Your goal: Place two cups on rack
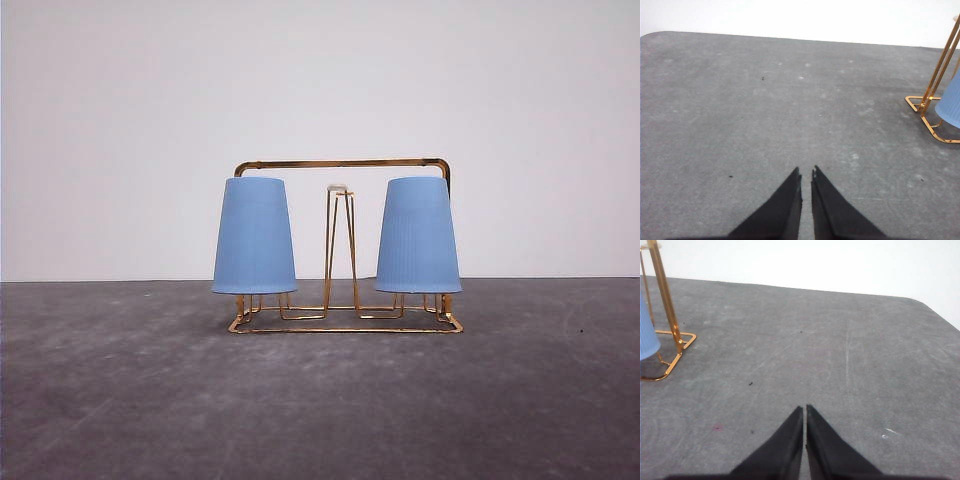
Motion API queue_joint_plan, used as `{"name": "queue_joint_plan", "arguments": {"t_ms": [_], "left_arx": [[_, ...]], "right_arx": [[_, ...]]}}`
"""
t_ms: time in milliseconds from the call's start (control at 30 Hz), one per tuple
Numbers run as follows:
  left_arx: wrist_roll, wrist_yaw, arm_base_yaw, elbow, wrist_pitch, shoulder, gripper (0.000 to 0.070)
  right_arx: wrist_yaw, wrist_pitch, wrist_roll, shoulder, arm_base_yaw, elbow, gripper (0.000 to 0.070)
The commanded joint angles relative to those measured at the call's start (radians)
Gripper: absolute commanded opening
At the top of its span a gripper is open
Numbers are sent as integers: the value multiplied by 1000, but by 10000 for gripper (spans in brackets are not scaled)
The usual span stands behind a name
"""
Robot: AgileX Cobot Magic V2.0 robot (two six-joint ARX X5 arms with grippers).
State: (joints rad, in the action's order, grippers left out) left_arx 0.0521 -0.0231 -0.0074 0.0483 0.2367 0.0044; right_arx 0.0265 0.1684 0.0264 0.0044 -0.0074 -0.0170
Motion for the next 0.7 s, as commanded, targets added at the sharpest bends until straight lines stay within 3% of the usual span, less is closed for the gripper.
{"name": "queue_joint_plan", "arguments": {"t_ms": [0,667], "left_arx": [[-7,5,0,-10,18,-1,15],[-7,5,0,-10,18,-1,15]], "right_arx": [[1,-11,0,-1,0,5,7],[1,-11,0,-1,0,5,7]]}}
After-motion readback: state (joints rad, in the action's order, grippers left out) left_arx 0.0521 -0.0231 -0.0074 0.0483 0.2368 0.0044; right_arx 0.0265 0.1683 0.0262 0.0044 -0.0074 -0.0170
